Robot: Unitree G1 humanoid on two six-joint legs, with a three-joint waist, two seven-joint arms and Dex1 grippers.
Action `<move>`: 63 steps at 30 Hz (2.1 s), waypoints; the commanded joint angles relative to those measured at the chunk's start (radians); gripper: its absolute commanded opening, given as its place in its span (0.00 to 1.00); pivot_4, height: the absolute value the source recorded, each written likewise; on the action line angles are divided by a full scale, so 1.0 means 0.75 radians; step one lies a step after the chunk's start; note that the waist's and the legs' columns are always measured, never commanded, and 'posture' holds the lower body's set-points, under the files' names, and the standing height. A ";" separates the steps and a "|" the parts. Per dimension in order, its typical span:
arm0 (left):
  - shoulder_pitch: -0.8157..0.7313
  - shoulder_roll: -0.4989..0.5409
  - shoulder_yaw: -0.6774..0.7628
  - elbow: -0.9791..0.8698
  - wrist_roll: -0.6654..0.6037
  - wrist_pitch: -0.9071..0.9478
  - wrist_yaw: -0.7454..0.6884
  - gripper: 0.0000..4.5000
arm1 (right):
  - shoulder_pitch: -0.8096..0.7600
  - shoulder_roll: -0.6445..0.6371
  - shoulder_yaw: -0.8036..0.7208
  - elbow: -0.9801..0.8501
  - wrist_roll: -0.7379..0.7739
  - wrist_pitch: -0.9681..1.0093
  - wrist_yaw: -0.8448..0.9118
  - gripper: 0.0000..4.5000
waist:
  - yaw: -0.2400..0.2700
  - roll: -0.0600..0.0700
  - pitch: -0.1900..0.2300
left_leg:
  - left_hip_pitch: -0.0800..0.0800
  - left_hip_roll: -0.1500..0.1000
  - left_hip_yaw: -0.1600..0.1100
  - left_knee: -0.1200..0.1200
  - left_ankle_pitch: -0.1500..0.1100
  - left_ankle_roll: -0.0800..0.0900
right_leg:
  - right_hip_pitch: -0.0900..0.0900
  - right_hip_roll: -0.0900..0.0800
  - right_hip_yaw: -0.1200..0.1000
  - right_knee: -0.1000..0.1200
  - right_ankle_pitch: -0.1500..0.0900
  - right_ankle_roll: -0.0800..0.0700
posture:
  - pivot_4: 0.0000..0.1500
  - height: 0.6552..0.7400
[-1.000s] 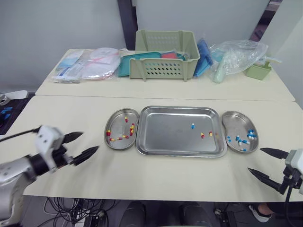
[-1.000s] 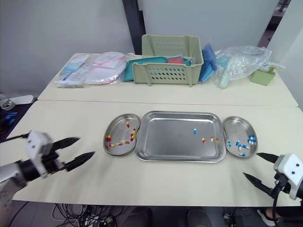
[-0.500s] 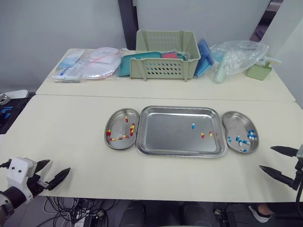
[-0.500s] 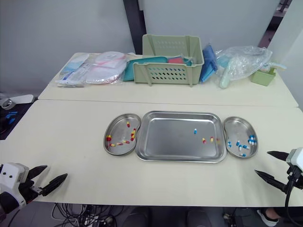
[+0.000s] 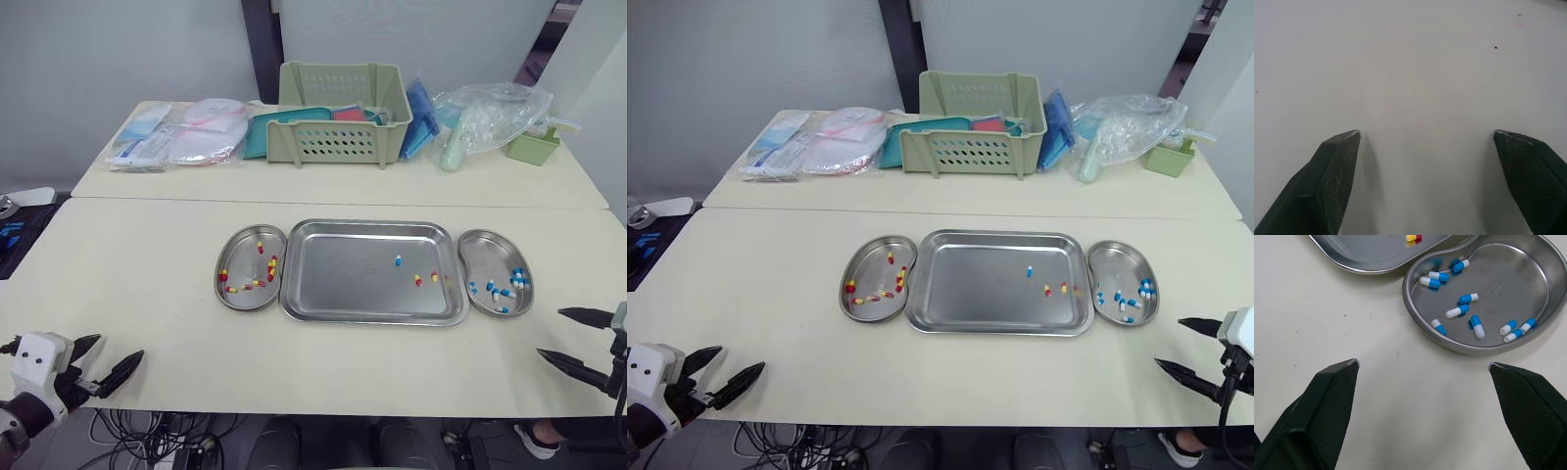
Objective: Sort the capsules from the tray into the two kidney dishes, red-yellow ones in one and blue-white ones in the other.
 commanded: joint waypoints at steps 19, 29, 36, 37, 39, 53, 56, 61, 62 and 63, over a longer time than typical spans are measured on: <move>-0.041 0.026 -0.036 -0.001 -0.015 -0.060 -0.024 1.00 | 0.057 0.173 0.020 -0.403 0.079 0.063 -0.124 1.00 | 0.000 0.001 0.000 | 0.000 0.000 0.000 0.000 0.000 0.000 | 0.000 0.000 0.000 0.000 0.000 0.000 | 1.00 0.99; 0.018 -0.047 -0.024 -0.145 -0.074 -0.061 -0.008 1.00 | 0.097 0.374 0.240 -0.626 0.013 0.053 -0.321 1.00 | 0.000 -0.001 -0.002 | 0.000 0.001 -0.001 0.000 0.000 0.000 | 0.000 0.000 -0.001 0.000 0.000 0.000 | 1.00 0.99; 0.050 -0.069 -0.010 -0.206 -0.096 -0.018 0.036 1.00 | 0.056 0.398 0.310 -0.603 -0.021 0.031 -0.381 1.00 | 0.000 -0.003 -0.003 | 0.000 0.001 -0.001 0.000 0.000 0.000 | 0.000 0.000 -0.001 0.001 0.000 0.000 | 1.00 0.99; 0.054 -0.068 -0.009 -0.213 -0.101 -0.012 0.040 1.00 | 0.053 0.397 0.313 -0.598 -0.021 0.029 -0.383 1.00 | 0.001 -0.004 -0.003 | 0.000 0.001 -0.001 0.000 0.000 0.000 | 0.000 0.000 -0.001 0.001 0.000 0.000 | 1.00 0.99; 0.064 -0.064 -0.006 -0.232 -0.113 0.005 0.045 1.00 | 0.048 0.394 0.318 -0.584 -0.020 0.019 -0.383 1.00 | 0.001 -0.004 -0.003 | 0.000 0.001 -0.001 0.000 0.000 0.000 | 0.000 0.000 -0.001 0.001 0.000 0.000 | 1.00 0.99; 0.112 -0.082 -0.033 -0.312 -0.141 0.022 0.031 1.00 | 0.081 0.392 0.335 -0.474 -0.031 -0.110 -0.352 1.00 | 0.001 -0.004 -0.004 | 0.000 0.001 -0.001 0.000 0.000 0.000 | 0.000 0.000 0.000 0.001 0.000 0.000 | 1.00 0.99; 0.144 -0.100 -0.066 -0.374 -0.158 0.019 -0.006 1.00 | 0.084 0.385 0.325 -0.458 -0.029 -0.127 -0.345 1.00 | 0.001 -0.004 -0.004 | 0.000 0.001 -0.001 0.000 0.000 0.000 | 0.000 0.000 0.000 0.001 0.000 0.000 | 1.00 0.99; 0.206 -0.143 -0.188 -0.575 -0.213 0.041 -0.071 1.00 | 0.108 0.376 0.308 -0.447 -0.027 -0.142 -0.334 1.00 | 0.002 -0.005 -0.004 | 0.000 0.001 0.000 0.000 0.000 0.000 | 0.000 0.000 0.000 0.000 0.000 0.000 | 1.00 0.99; 0.211 -0.151 -0.220 -0.610 -0.214 0.030 -0.082 1.00 | 0.117 0.374 0.305 -0.444 -0.028 -0.147 -0.331 1.00 | 0.002 -0.005 -0.004 | 0.000 0.001 0.000 0.000 0.000 0.000 | 0.000 0.000 0.000 0.000 0.000 0.000 | 1.00 0.99; 0.213 -0.163 -0.248 -0.642 -0.220 0.018 -0.092 1.00 | 0.126 0.373 0.300 -0.440 -0.029 -0.153 -0.327 1.00 | 0.002 -0.005 -0.004 | 0.000 0.001 0.000 0.000 0.000 0.000 | 0.000 0.000 0.000 0.000 0.000 0.000 | 1.00 0.99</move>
